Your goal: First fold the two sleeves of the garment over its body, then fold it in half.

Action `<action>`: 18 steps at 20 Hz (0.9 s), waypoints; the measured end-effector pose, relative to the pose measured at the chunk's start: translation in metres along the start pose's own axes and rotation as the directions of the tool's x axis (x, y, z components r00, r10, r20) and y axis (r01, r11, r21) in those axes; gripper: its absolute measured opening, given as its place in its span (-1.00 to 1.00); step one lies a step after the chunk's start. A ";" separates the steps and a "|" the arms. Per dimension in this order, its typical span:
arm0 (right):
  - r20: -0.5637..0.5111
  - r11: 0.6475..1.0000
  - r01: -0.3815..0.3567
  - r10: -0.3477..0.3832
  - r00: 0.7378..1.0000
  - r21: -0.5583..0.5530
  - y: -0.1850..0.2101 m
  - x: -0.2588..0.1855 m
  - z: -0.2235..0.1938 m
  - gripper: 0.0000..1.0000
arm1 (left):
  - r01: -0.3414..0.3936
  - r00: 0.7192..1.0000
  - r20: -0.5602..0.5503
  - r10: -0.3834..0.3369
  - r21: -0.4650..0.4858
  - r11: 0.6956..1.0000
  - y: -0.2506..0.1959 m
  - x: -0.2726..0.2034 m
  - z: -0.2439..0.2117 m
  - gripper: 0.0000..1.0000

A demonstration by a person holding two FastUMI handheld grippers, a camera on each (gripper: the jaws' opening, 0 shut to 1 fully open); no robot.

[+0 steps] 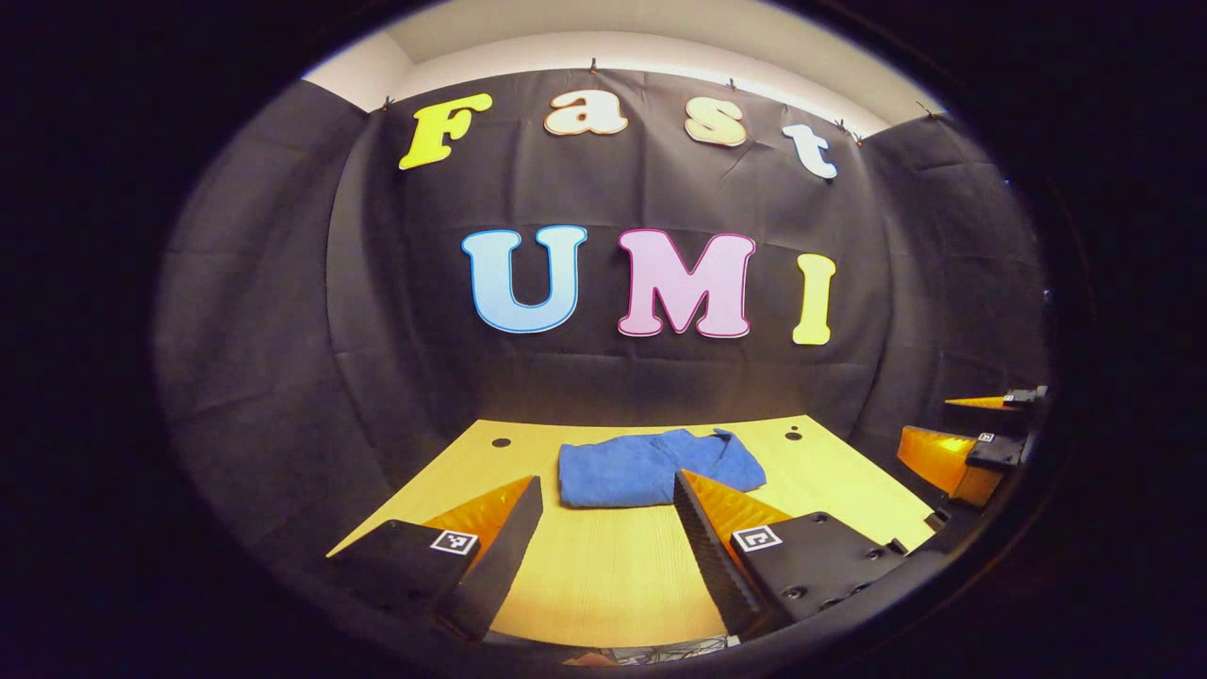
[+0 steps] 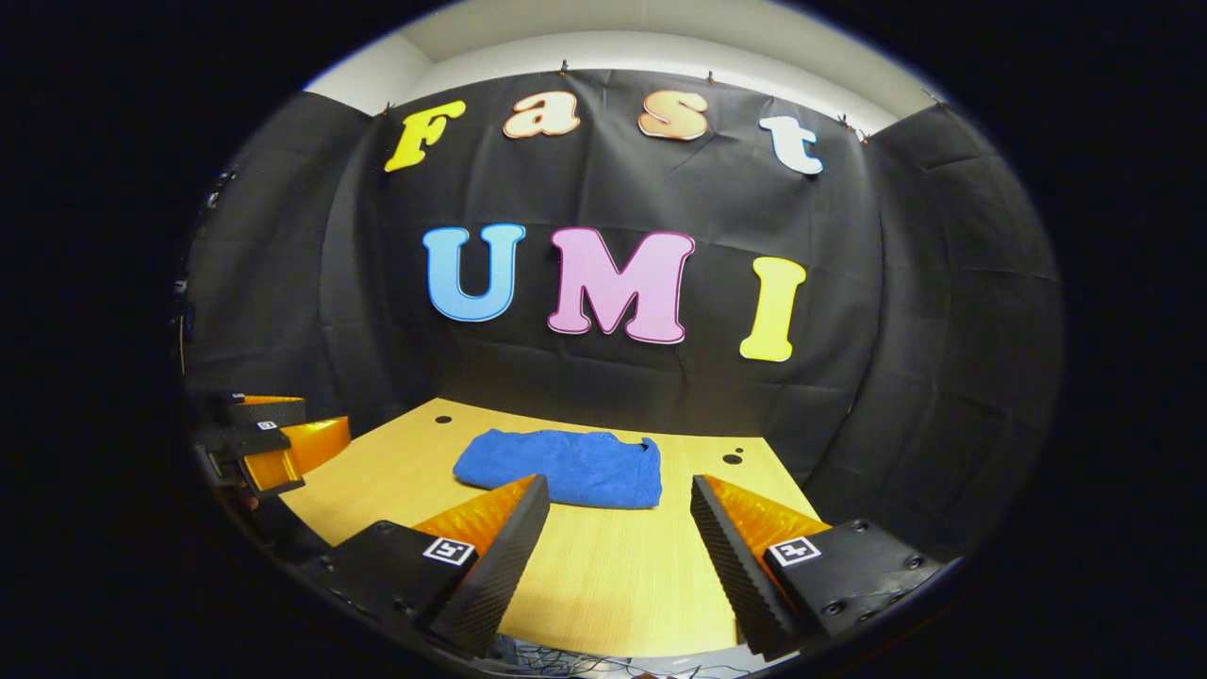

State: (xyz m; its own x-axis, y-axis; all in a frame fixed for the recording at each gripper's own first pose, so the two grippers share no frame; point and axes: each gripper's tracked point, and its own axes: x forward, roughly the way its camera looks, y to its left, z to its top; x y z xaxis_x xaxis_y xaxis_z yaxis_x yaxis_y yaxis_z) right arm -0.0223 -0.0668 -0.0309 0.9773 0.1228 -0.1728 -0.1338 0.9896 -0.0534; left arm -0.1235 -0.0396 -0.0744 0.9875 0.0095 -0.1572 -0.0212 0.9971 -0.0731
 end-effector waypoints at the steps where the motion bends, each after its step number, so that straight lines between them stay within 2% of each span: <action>1: 0.007 1.000 -0.005 0.005 1.000 -0.007 0.002 -0.009 0.002 0.92 | 0.008 1.000 0.017 -0.007 -0.008 1.000 -0.005 -0.009 0.009 0.61; 4: 0.052 0.999 0.022 -0.020 0.998 -0.038 -0.009 -0.020 0.023 0.93 | 0.024 0.997 0.071 -0.022 -0.024 0.999 -0.014 -0.022 0.041 0.62; 8: 0.131 0.999 0.000 0.005 0.991 -0.043 -0.013 -0.011 0.064 0.92 | -0.008 0.986 0.167 0.005 0.017 1.000 -0.019 -0.025 0.082 0.59; 10: 0.170 0.999 -0.016 0.023 0.985 -0.044 -0.019 -0.006 0.081 0.93 | -0.015 0.981 0.193 0.013 0.008 1.000 -0.029 -0.024 0.094 0.60; 14: 0.161 0.996 -0.076 0.082 0.984 -0.043 -0.032 0.000 0.091 0.93 | -0.020 0.980 0.195 0.025 -0.028 0.999 -0.053 -0.019 0.111 0.60; 18: 0.153 0.997 -0.058 0.066 0.986 -0.054 -0.063 0.007 0.096 0.92 | -0.010 0.979 0.205 0.012 -0.010 1.000 -0.074 -0.009 0.125 0.60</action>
State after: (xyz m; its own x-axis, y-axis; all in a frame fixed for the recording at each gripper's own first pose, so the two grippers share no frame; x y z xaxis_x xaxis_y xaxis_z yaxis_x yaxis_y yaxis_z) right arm 0.0088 -0.1215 0.0654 0.9799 0.1979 -0.0239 -0.1993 0.9752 -0.0967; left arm -0.1113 -0.1043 0.0557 0.9982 0.0367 0.0469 -0.0328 0.9961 -0.0818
